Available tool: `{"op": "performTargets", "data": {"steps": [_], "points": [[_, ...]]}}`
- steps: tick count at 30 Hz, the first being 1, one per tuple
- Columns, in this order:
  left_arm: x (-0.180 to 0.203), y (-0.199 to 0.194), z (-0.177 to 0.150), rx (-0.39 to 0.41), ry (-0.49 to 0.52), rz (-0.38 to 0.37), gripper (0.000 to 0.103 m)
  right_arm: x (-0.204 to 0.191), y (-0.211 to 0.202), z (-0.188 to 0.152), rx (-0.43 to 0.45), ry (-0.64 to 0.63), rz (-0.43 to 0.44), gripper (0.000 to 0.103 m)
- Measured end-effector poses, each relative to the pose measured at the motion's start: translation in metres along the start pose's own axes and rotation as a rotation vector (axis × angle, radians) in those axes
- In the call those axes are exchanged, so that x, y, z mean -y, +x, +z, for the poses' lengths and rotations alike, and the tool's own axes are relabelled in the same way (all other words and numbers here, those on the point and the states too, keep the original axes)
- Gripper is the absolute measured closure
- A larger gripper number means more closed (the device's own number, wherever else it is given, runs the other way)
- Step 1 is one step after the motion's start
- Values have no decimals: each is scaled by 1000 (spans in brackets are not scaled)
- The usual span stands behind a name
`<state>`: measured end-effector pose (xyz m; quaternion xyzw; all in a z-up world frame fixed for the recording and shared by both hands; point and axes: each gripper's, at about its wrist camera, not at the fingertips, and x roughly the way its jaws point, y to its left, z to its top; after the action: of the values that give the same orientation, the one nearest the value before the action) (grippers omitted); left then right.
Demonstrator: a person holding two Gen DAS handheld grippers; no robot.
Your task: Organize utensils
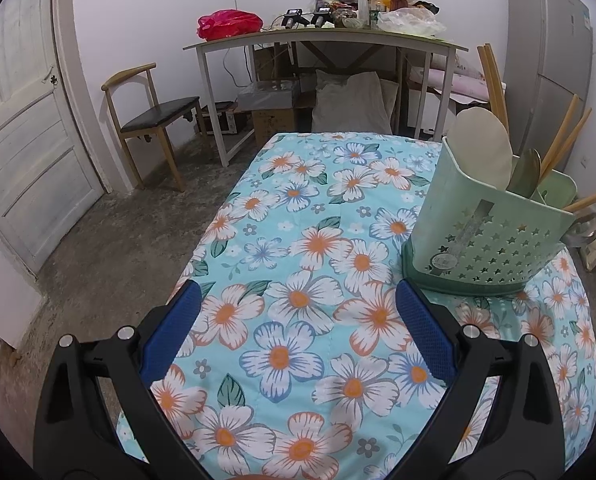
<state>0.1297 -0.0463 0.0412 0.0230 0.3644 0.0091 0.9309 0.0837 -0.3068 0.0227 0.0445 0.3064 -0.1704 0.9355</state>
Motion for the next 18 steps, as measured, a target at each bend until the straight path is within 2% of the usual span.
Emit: {"op": "performTargets", "data": {"steps": [18], "points": [[0, -1, -1, -5, 0, 1, 9, 0, 0, -1, -3, 1, -1, 7]]}}
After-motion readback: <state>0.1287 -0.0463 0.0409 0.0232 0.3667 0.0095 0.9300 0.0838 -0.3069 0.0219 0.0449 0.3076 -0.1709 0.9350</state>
